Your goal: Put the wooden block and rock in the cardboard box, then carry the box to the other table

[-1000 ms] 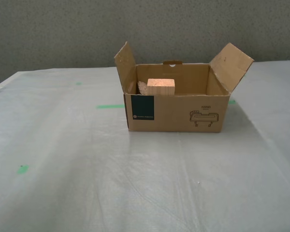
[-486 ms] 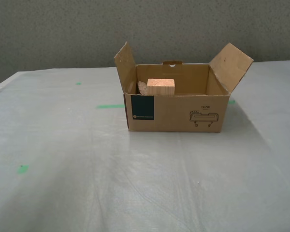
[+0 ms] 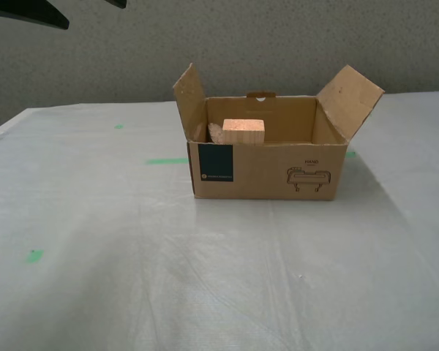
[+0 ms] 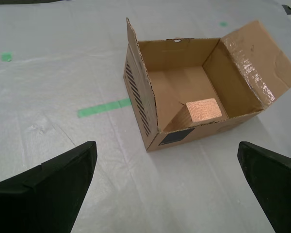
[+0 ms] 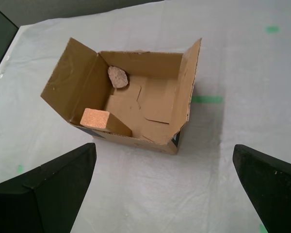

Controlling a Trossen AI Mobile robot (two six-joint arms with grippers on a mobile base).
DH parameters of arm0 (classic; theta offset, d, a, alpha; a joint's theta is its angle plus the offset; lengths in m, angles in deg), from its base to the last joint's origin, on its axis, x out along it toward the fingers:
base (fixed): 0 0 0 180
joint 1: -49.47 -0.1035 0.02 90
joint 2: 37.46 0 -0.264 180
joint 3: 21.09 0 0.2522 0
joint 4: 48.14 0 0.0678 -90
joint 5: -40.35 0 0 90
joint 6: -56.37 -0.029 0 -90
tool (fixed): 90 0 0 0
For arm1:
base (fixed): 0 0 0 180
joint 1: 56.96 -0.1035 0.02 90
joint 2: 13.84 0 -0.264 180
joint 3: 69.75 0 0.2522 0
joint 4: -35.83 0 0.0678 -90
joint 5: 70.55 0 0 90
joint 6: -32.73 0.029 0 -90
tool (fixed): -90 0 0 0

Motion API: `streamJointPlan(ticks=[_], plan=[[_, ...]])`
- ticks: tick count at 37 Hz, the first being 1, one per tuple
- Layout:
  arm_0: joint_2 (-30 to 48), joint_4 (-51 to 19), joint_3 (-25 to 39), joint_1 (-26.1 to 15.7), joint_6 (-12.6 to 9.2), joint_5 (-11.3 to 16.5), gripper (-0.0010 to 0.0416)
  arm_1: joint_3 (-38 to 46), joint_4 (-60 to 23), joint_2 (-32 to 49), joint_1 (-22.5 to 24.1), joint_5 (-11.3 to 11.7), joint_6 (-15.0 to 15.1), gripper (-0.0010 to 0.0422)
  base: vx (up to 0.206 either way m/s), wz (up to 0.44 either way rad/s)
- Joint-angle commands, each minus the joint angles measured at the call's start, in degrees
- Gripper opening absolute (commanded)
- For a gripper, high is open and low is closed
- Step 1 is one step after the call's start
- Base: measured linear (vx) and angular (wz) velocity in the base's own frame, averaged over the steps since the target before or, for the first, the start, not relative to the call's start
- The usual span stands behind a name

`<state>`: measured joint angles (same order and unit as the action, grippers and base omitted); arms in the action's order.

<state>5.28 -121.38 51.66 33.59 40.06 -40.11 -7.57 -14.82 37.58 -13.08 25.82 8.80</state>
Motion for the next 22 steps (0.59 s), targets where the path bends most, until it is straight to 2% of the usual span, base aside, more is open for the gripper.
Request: streamJointPlan(ticks=[1, 10, 22], plan=[[-0.9, 1.99, -3.32, -0.02, -0.37, -0.24, 0.0394, -0.61, 0.85, -0.02, 0.07, 0.13, -0.13, 0.0398, 0.0, 0.0], [-1.14, 3.56, -8.35, -0.02, -0.61, -0.24, 0.0394, -0.87, 0.81, -0.02, 0.07, 0.13, -0.28, 0.0398, 0.0, 0.0], [-1.14, 3.85, -11.37, -0.02, -0.59, -0.24, 0.0394, -0.87, 0.76, -0.02, 0.04, 0.13, -0.39, 0.0398, 0.0, 0.0]])
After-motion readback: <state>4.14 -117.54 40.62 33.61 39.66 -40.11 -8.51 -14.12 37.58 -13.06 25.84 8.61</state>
